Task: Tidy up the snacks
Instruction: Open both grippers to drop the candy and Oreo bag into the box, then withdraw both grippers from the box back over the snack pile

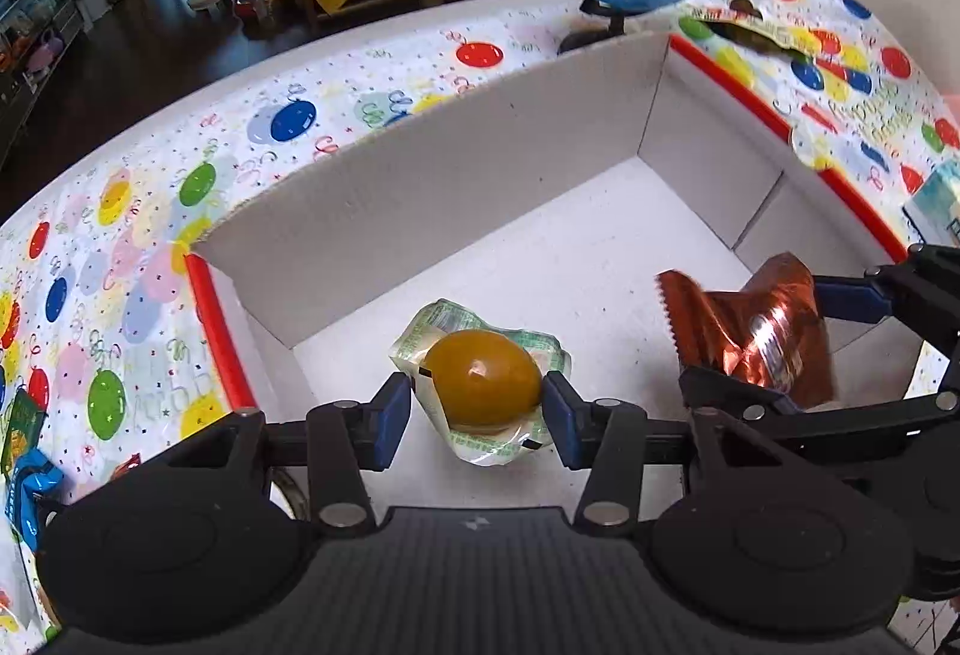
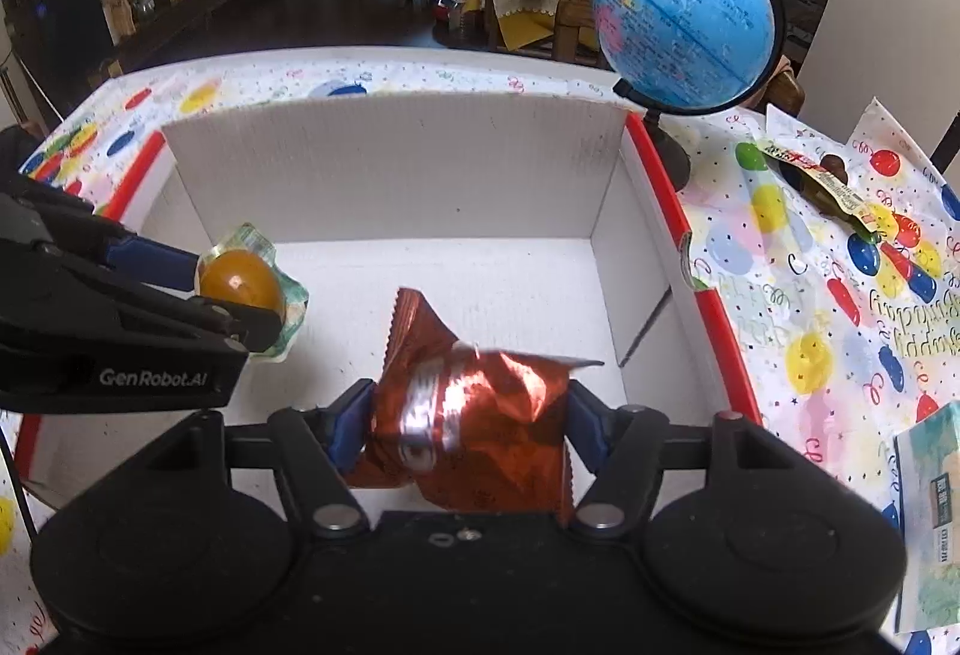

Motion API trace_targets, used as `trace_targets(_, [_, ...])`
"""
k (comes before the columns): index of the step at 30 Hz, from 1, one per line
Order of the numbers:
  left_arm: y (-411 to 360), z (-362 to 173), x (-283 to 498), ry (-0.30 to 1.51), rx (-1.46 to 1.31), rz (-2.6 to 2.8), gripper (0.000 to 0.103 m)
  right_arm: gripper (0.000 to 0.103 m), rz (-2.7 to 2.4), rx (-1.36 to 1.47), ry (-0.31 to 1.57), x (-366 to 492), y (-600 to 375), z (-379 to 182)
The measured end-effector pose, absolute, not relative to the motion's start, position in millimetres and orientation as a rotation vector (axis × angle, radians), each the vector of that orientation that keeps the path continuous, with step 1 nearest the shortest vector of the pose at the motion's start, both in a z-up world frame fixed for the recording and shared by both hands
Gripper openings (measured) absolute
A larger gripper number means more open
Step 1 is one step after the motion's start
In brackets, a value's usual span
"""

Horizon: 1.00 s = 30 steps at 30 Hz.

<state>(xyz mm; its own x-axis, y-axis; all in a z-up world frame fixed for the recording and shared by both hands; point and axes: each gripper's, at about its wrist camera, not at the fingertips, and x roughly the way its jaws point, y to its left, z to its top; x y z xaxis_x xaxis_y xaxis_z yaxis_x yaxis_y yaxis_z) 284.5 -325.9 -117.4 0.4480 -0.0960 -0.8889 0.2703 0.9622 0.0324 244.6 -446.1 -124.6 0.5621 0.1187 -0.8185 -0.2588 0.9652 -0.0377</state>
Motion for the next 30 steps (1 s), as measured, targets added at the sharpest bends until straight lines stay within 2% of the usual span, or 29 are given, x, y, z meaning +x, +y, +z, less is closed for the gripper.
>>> trace_targets(4, [-329,-119,285,1.092,0.184,-0.237,0.048,0.066,0.229,-0.16,0.957,244,-450,-126])
trace_targets(7, [-329,-116,284,1.085,0.177,-0.242,0.049,0.073,0.233,-0.154,0.946,242,-452,-123])
trace_targets(11, [-325,-110,281,1.066,0.152,-0.246,0.064,0.077,0.241,-0.14,0.933,237,-455,-118])
trace_targets(20, [-316,-85,262,1.02,0.105,-0.249,0.064,0.085,0.239,-0.093,0.885,219,-461,-98])
trace_targets(24, [-310,-73,250,0.996,0.087,-0.256,0.068,0.087,0.25,-0.085,0.864,208,-459,-89])
trace_targets(30, [-296,-55,231,0.952,0.064,-0.254,0.069,0.088,0.251,-0.058,0.833,193,-453,-73])
